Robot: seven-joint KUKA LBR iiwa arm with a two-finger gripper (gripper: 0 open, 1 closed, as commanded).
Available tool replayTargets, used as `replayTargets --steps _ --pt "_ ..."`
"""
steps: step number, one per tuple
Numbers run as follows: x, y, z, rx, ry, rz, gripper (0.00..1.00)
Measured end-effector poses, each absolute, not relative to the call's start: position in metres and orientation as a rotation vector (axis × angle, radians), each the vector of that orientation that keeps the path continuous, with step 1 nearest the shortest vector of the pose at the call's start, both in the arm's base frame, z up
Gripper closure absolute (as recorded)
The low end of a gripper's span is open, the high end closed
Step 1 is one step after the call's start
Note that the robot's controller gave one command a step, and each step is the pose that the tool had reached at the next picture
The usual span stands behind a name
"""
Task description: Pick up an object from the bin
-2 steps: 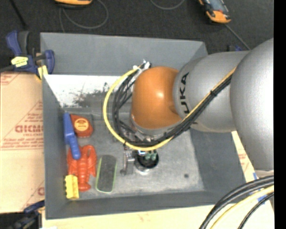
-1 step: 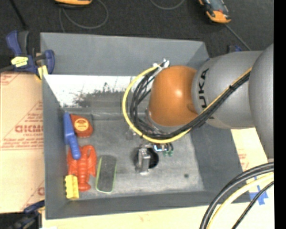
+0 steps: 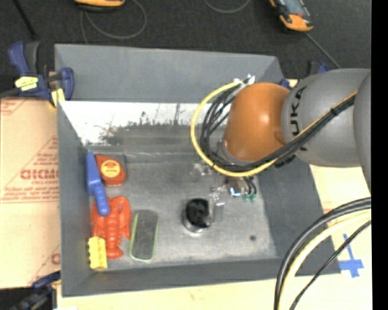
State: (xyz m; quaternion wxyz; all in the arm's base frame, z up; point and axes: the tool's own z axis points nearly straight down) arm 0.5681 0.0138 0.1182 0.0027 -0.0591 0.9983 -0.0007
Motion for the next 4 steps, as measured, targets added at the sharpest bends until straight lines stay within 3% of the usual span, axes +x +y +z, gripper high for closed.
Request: replayTargets --steps 1,2,3,4 --pt "0.541 0.008 0.095 -0.241 3.128 -0.002 0.0" --pt "0.562 0.021 0.071 0.041 3.138 0.002 1.0" --pt "0.562 0.021 0.071 0.042 3.138 0.002 1.0" --pt "0.569 0.002 0.126 0.07 3.144 0.001 1.0"
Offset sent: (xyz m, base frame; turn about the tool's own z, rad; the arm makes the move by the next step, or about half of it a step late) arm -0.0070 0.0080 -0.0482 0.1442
